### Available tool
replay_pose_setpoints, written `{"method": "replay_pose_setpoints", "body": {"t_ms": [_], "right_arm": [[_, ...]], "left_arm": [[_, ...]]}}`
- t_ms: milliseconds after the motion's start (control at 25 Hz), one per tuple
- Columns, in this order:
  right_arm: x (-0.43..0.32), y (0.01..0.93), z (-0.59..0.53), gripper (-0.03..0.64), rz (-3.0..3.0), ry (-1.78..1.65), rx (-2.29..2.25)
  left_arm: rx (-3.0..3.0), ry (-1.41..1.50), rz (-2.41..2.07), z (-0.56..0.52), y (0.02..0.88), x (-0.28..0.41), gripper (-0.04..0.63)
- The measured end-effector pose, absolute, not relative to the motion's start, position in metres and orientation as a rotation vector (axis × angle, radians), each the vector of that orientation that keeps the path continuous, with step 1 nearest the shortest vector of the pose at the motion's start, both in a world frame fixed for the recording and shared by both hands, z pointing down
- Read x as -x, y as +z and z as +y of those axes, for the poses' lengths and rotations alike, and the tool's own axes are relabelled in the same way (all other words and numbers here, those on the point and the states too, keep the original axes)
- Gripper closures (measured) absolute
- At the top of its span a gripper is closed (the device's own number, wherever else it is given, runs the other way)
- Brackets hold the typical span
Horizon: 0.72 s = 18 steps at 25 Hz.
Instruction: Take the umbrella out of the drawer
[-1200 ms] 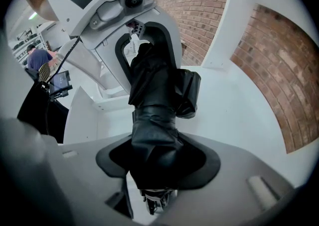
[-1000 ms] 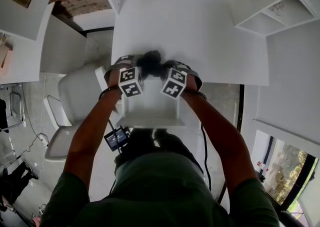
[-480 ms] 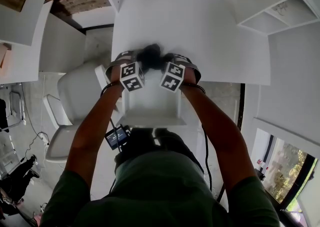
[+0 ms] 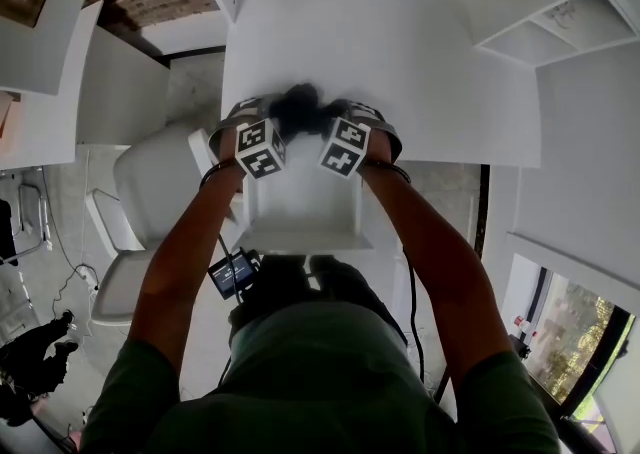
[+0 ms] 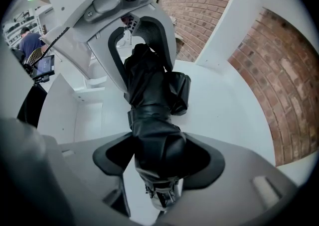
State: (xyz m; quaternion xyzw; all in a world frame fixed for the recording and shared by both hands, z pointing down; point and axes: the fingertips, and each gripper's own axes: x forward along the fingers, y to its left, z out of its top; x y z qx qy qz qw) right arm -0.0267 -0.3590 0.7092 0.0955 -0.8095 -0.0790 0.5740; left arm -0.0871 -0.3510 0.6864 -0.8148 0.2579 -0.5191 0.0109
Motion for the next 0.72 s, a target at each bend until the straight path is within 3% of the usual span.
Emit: {"method": "replay_pose_setpoints", "body": {"t_ms": [320, 480, 720], "right_arm": [[0.021, 0.696, -0.366, 0.336, -1.914, -0.156, -0.286], [0.018, 0.689, -0.364, 0.344, -1.92, -0.165, -0.291], [0.013, 0.682, -0.355, 0.333, -1.918, -0.159, -0.268]], "left_arm": [[2.518, -1.52, 0.883, -0.359, 0.653, 0.092, 0.342], [2.498, -1.455, 0.953, -0.363, 0.63, 0.096, 0.41], [2.485, -1.434, 1.002, -0.36, 0.608, 0.105, 0.426]]}}
